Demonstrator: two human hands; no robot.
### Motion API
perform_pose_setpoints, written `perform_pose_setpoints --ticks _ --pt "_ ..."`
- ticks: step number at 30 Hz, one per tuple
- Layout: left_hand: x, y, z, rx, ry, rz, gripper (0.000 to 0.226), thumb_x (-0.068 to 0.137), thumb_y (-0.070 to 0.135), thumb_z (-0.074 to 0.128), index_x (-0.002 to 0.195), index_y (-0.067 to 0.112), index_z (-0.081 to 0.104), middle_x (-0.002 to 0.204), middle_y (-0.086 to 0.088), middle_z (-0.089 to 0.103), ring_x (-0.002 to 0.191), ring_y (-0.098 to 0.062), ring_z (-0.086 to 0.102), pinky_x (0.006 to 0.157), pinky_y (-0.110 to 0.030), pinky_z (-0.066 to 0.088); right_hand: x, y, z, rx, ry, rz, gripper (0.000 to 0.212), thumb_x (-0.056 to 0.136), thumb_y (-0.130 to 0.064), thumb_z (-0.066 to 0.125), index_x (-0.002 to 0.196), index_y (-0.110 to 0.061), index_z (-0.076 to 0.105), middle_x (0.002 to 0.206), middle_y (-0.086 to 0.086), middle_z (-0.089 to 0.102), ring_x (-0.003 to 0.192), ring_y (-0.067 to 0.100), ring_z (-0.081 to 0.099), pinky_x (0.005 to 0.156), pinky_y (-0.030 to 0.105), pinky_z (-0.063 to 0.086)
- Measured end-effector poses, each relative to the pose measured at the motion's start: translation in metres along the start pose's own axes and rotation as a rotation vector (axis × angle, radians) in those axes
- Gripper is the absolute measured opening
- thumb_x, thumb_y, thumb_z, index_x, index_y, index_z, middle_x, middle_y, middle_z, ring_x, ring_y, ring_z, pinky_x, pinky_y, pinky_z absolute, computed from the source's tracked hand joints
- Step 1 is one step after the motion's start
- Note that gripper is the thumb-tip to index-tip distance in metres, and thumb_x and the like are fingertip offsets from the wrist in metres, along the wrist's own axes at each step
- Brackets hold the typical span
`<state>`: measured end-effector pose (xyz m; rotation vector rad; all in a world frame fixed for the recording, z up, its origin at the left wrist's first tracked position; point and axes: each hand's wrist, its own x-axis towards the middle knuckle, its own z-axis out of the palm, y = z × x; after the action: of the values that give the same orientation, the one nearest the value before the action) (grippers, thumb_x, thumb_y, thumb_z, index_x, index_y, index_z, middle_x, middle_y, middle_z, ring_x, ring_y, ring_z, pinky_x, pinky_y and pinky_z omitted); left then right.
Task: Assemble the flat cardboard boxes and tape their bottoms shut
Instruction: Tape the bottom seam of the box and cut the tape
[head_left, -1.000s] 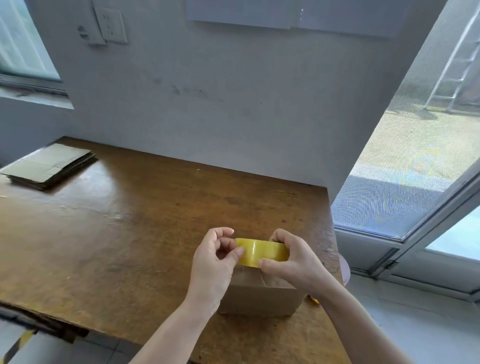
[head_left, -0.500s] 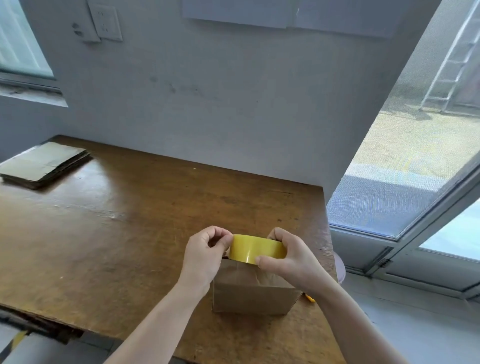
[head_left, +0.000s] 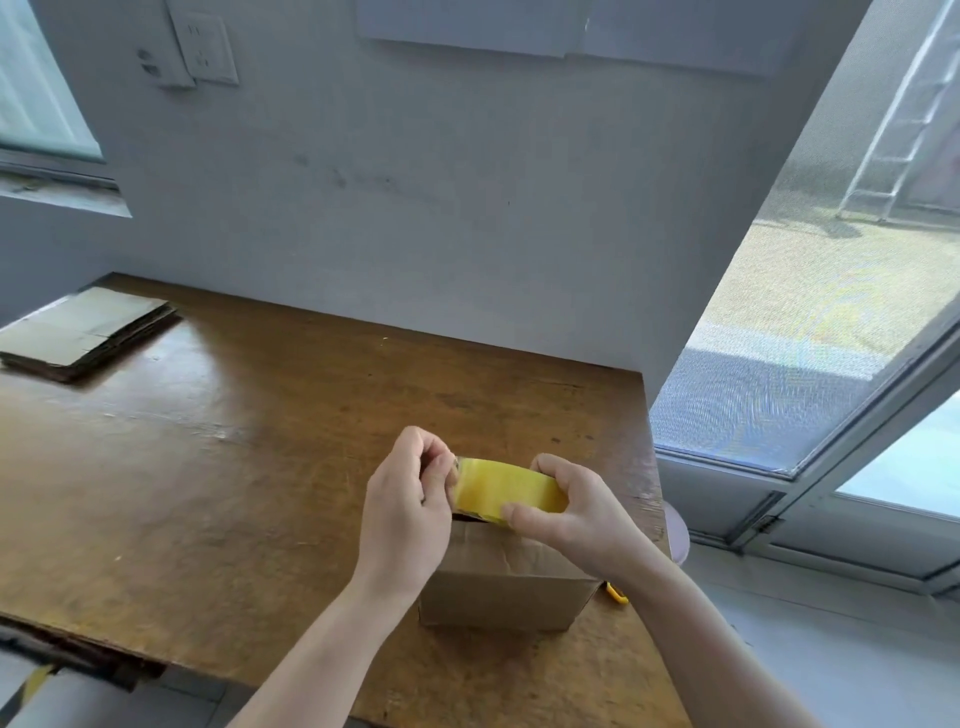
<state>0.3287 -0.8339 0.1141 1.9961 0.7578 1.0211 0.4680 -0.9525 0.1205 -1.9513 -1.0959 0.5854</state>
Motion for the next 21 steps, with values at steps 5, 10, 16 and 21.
perform_pose_setpoints --ticks 5,10,16,21 --pt "-0.002 0.005 -0.008 0.001 0.019 0.077 0.021 0.096 0.005 0.051 0.08 0.018 0.051 0.066 0.009 0.055 0.059 -0.012 0.055 0.053 -0.012 0.043 0.002 -0.008 -0.001 -0.13 -0.086 -0.023 0.042 0.068 -0.058 0.068 0.104 -0.041 0.056 0.087 -0.011 0.064 0.074 0.008 0.058 0.069 0.033 0.051" --pt "0.002 0.002 -0.017 -0.016 -0.05 0.073 0.024 0.096 0.005 0.052 0.079 0.022 0.051 0.068 0.009 0.057 0.063 -0.011 0.057 0.056 -0.011 0.044 0.001 -0.018 0.004 -0.116 -0.144 -0.095 0.074 0.078 -0.038 0.072 0.136 -0.06 0.032 0.097 -0.013 0.06 0.085 0.007 0.056 0.083 0.026 0.05" --pt "0.005 0.002 -0.025 0.005 -0.103 0.303 0.019 0.094 0.004 0.054 0.082 0.019 0.053 0.071 0.016 0.054 0.064 -0.006 0.055 0.055 -0.009 0.042 0.005 -0.028 0.01 0.02 -0.123 -0.13 0.046 0.079 -0.02 0.07 0.118 -0.045 0.063 0.095 -0.015 0.067 0.08 0.007 0.06 0.075 0.029 0.054" --pt "0.009 -0.013 -0.021 -0.112 -0.115 0.098 0.018 0.096 0.01 0.056 0.107 0.024 0.054 0.096 0.015 0.063 0.08 -0.01 0.063 0.069 -0.015 0.05 0.008 -0.03 0.016 0.06 0.061 -0.114 0.014 0.092 -0.032 0.066 0.102 -0.035 0.074 0.099 -0.025 0.07 0.096 -0.007 0.062 0.081 0.014 0.047"
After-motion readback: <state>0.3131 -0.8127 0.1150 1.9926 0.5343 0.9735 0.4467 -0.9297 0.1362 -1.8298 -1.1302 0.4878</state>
